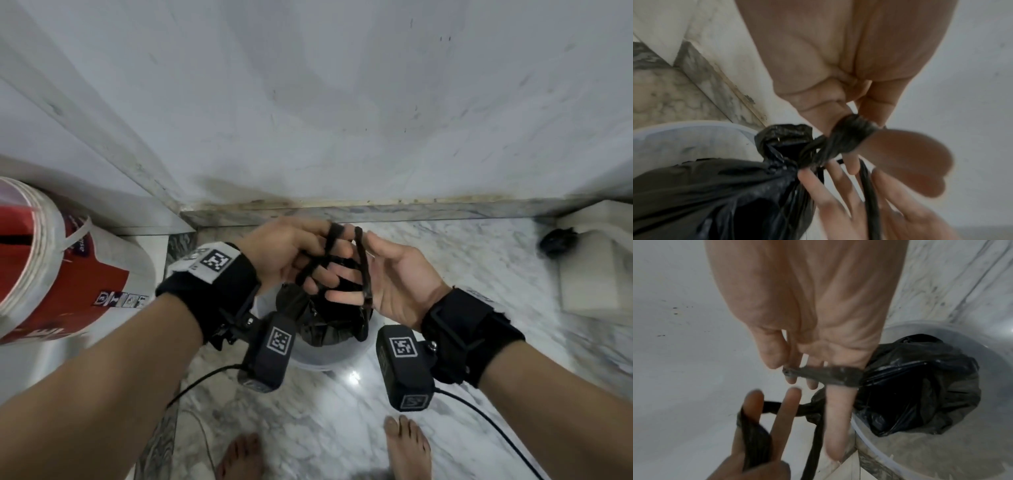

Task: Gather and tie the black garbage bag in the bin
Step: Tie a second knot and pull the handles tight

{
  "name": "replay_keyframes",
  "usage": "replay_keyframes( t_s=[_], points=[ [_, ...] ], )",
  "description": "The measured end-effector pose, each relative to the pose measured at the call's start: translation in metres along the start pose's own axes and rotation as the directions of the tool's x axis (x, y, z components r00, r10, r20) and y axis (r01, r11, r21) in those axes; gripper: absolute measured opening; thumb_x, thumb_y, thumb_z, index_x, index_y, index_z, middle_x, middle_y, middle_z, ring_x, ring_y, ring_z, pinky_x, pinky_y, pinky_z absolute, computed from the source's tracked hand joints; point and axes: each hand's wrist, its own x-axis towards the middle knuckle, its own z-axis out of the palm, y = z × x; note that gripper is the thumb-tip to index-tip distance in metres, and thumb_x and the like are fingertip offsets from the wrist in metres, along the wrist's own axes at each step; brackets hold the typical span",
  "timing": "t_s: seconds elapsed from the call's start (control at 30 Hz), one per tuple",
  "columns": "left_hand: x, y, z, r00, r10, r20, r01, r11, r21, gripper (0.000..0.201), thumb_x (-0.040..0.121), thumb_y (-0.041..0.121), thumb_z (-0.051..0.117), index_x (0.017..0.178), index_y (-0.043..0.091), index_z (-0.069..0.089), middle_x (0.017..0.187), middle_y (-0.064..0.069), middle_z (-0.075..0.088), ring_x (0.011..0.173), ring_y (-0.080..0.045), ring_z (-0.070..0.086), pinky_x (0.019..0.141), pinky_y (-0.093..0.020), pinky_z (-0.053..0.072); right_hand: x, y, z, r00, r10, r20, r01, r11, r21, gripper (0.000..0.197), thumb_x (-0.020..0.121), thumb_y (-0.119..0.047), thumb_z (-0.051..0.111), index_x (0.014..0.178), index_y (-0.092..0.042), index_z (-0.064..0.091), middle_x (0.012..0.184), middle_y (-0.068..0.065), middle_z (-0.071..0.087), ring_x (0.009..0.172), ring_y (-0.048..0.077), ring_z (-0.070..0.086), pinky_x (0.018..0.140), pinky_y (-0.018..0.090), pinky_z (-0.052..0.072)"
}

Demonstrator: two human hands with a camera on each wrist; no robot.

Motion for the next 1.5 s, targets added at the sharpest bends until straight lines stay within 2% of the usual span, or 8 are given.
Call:
replay_keyframes(
  t_s=[0.23,0.47,0.67,0.9,1.03,1.2,1.37,1.5],
  points=[
    [0.013,-0.006,0.019,0.988,-0.099,0.114,0.124,0.963,-0.237,0.035,0.087,0.001,0.043,0.113,0.008,0.065,0.083,-0.011,0.067,0.063,-0.016,0.069,0.047,-0.023,0.054,0.003,-0.001,0.001,0.997,-0.068,0.037,0.067,0.997,0.041,0.043,0.089,-0.035,0.039,0.111,-0.005,0.061,0.068,0.004,0.063,0.056,0.018,0.041,0.062,0.034,0.044],
    [0.013,-0.016,0.010,0.991,-0.030,-0.129,0.073,0.935,0.347,0.010,0.077,0.000,0.065,0.084,0.001,0.073,0.056,-0.008,0.059,0.043,-0.016,0.054,0.046,-0.027,0.053,0.010,-0.011,-0.003,0.986,-0.030,-0.165,-0.064,0.842,-0.536,0.023,0.068,0.010,0.052,0.085,0.000,0.063,0.065,0.008,0.051,0.057,0.023,0.033,0.056,0.027,0.022],
    [0.020,-0.015,0.005,0.937,0.215,-0.277,-0.053,0.867,0.496,0.009,0.060,0.018,0.076,0.069,0.021,0.076,0.062,-0.006,0.068,0.058,-0.018,0.061,0.075,-0.043,0.056,0.029,-0.011,0.006,0.932,-0.221,-0.286,0.023,0.826,-0.564,0.031,0.067,0.024,0.043,0.057,-0.003,0.055,0.056,0.008,0.049,0.057,0.022,0.039,0.039,0.017,0.031],
    [0.027,-0.014,-0.005,0.858,0.293,-0.421,-0.062,0.873,0.483,0.022,0.062,0.014,0.079,0.069,0.015,0.058,0.064,-0.011,0.064,0.051,-0.021,0.059,0.055,-0.034,0.051,0.025,-0.029,-0.003,0.910,-0.204,-0.361,0.006,0.877,-0.480,0.012,0.063,0.005,0.049,0.058,-0.006,0.049,0.063,0.005,0.055,0.054,0.014,0.053,0.056,0.025,0.050],
    [0.024,-0.030,-0.042,0.878,0.213,-0.429,0.044,0.856,0.514,0.024,0.069,0.037,0.076,0.070,0.014,0.071,0.047,0.006,0.051,0.043,-0.009,0.046,0.051,-0.025,0.039,0.004,-0.033,-0.037,0.926,-0.177,-0.333,0.080,0.955,-0.285,0.011,0.062,-0.010,0.047,0.053,-0.010,0.040,0.057,0.005,0.045,0.050,0.018,0.036,0.060,0.034,0.034],
    [0.025,-0.041,-0.057,0.885,0.236,-0.402,0.052,0.807,0.588,0.031,0.075,0.045,0.068,0.069,0.015,0.072,0.043,0.014,0.054,0.049,-0.004,0.050,0.059,-0.027,0.042,0.003,-0.014,-0.034,0.974,0.041,-0.224,-0.188,0.699,-0.690,0.024,0.081,-0.032,0.067,0.069,-0.012,0.066,0.044,-0.002,0.028,0.045,0.016,0.023,0.055,0.029,0.026],
    [0.027,-0.049,-0.061,0.850,0.188,-0.492,-0.004,0.937,0.350,0.029,0.071,0.045,0.073,0.075,0.016,0.074,0.075,0.000,0.069,0.073,-0.012,0.063,0.060,-0.027,0.049,0.004,-0.032,-0.033,0.895,-0.340,-0.288,0.261,0.924,-0.281,0.020,0.084,-0.020,0.060,0.066,-0.011,0.058,0.061,0.001,0.055,0.069,0.016,0.051,0.081,0.031,0.038],
    [0.035,-0.048,-0.060,0.816,0.191,-0.546,-0.017,0.951,0.308,0.025,0.070,0.046,0.073,0.069,0.020,0.071,0.073,0.003,0.069,0.072,-0.012,0.064,0.055,-0.026,0.049,0.014,-0.033,-0.028,0.930,-0.247,-0.272,0.163,0.941,-0.296,0.023,0.085,-0.016,0.060,0.067,-0.001,0.059,0.040,0.002,0.044,0.050,0.022,0.042,0.077,0.036,0.046]
  ],
)
